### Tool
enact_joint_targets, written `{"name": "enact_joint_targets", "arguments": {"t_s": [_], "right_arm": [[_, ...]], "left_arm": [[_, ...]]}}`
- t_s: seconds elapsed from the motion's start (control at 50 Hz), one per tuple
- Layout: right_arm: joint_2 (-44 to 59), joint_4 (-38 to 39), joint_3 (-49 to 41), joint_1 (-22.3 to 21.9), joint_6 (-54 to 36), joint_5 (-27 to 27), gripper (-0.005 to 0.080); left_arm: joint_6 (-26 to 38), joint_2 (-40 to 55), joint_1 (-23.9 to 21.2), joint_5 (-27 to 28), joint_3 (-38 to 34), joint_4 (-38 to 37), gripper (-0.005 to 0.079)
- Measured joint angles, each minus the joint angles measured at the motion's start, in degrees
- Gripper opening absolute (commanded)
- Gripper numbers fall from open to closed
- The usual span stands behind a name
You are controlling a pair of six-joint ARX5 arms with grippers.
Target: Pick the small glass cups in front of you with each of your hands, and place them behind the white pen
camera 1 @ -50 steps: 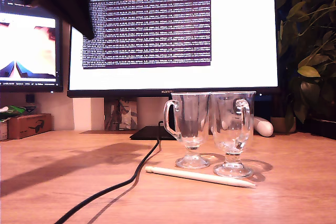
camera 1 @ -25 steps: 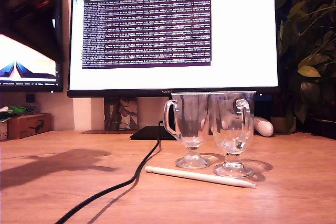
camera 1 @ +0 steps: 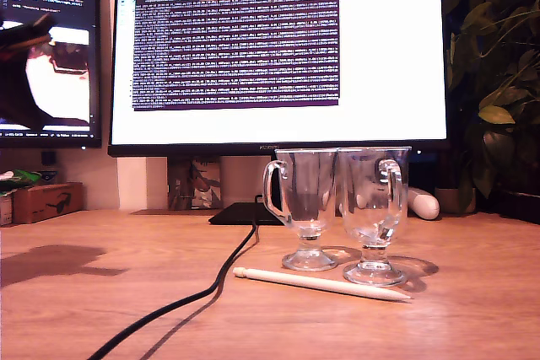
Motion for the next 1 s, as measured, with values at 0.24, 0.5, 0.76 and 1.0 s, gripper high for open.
{"name": "enact_joint_targets", "arguments": {"t_s": [0.24,0.5,0.76,1.0], "right_arm": [[0.0,7.4,-5.8,-4.0,-1.4,-4.1,-0.0013],[0.0,13.1,-13.3,-7.3,-2.8,-10.8,-0.0013],[-7.8,17.3,-15.0,-7.1,-2.5,-11.7,-0.0013],[-21.3,19.4,-20.3,-7.1,0.1,-9.6,-0.0013]], "left_arm": [[-3.0,-6.4,2.3,-0.3,-7.9,5.1,-0.0016],[-4.2,-11.0,2.2,-0.6,-14.9,10.4,-0.0016],[-4.5,-17.3,2.2,-1.8,-21.9,13.3,-0.0016],[-5.9,-23.3,2.2,-2.4,-24.3,15.2,-0.0016]]}}
